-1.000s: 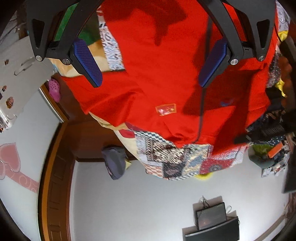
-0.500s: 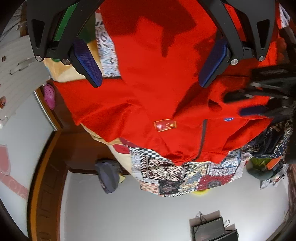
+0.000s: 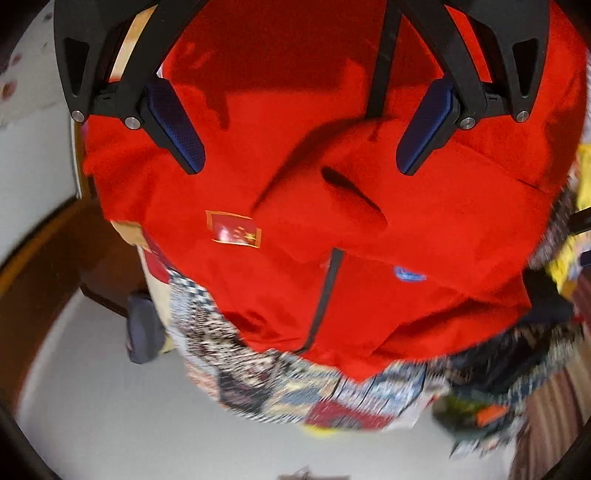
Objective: Fold large clothes
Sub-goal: 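Grasp the other sleeve cuff with the right gripper and lift it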
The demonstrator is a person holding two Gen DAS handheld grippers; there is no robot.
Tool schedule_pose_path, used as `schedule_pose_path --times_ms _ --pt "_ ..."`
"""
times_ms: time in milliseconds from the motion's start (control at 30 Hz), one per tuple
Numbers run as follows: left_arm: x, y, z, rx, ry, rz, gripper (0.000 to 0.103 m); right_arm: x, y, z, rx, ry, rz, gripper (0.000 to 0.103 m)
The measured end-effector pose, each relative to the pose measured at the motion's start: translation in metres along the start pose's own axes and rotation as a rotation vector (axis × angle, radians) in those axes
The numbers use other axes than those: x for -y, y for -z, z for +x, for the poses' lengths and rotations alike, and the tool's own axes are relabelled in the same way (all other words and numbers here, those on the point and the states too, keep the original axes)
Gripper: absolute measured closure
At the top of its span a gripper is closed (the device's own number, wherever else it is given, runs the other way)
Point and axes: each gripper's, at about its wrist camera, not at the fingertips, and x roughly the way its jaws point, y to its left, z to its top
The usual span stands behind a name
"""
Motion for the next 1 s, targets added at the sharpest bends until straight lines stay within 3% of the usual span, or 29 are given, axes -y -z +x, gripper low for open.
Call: schedule_pose_path --times_ms 100,167,267,300,367,400,567,833,1000 --pt "-0.018 0.026 0.01 -0.049 0.002 -0.048 0.011 -0.01 -0.009 0.023 -0.044 0.026 -0.058 0.006" --pt "-0.022 0.036 0.016 -0.069 0.005 -0.064 0.011 -0.016 -0.013 0.038 -0.082 0.049 -0.091 0.026" --pt "-0.022 0.046 0.023 -0.092 0.006 -0.078 0.011 -0.017 -0.016 0.048 -0.092 0.026 -0.085 0.041" --pt "-0.022 0.049 0.026 -0.101 0.011 -0.08 0.011 -0.016 -0.018 0.048 -0.089 0.02 -0.075 0.049" --pt "-0.02 0.049 0.032 -0.116 0.029 -0.076 0.011 -0.013 -0.021 0.05 -0.104 0.007 -0.058 0.087" --pt "-0.018 0.047 0.035 -0.12 0.036 -0.074 0.011 -0.011 -0.023 0.051 -0.109 0.004 -0.049 0.091" --pt "-0.013 0.034 0.048 -0.134 0.084 -0.11 0.011 0.003 -0.049 0.016 0.02 -0.041 0.019 0.095" --pt "-0.003 0.0 0.052 -0.071 0.219 -0.254 0.011 0.031 -0.112 -0.096 0.32 -0.048 0.067 0.097" --pt "0.005 -0.014 0.072 -0.081 0.133 -0.278 0.011 0.046 -0.133 -0.136 0.443 -0.033 0.111 0.097"
